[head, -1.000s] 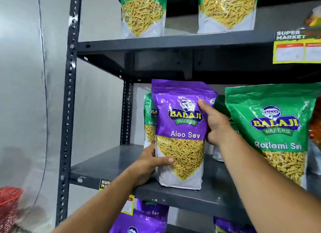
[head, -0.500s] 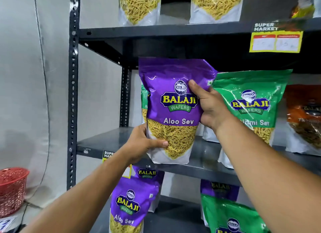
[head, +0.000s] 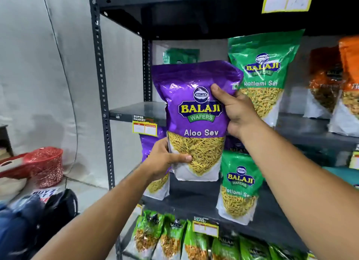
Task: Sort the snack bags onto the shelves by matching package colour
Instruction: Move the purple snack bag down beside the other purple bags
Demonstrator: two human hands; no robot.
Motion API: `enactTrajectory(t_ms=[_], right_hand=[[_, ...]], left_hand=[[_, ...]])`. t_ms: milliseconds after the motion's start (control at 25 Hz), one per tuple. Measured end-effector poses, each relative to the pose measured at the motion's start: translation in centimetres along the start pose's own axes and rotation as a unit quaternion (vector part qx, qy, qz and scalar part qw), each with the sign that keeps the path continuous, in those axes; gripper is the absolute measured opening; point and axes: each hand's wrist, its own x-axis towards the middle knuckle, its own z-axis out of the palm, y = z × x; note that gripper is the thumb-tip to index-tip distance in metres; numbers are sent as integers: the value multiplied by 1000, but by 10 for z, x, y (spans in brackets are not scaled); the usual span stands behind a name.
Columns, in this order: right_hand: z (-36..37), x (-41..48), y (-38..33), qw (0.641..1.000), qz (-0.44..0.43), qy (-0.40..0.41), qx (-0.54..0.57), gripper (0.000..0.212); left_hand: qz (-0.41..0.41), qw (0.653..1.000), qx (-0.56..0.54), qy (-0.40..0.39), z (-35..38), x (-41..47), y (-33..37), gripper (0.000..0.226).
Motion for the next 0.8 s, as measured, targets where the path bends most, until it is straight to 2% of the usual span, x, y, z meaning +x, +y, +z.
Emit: enactTrajectory(t_ms=[120,360,440,520,600,680,760,800], right_hand=[[-9,-36,27,999,42,33,6,15],[-39,-91,90,989,106,99,-13,15],[-50,-101,111,985,120,120,-25,15],[-63,-104,126,982,109,137,-66,18],[-77,-97,134,972,85,138,-171,24],[-89,-86,135,925,72,108,-356,25],[-97,-73,134,820,49,61,-566,27],[-97,-69,134,766,30,28,-641,28]], left_hand=[[-45,999,-5,26,8,-41,-27,32],[-117,991,31,54,0,-95,-96,26],[-140,988,46,46,-6,-104,-118,35],[-164,983,68,49,-9,-106,-136,36],[-184,977,89,64,-13,-102,-154,37],[-204,970,115,70,-18,-95,-173,40],[-230,957,156,82,-23,-86,-190,52],[-248,946,186,94,-25,-81,-196,64]])
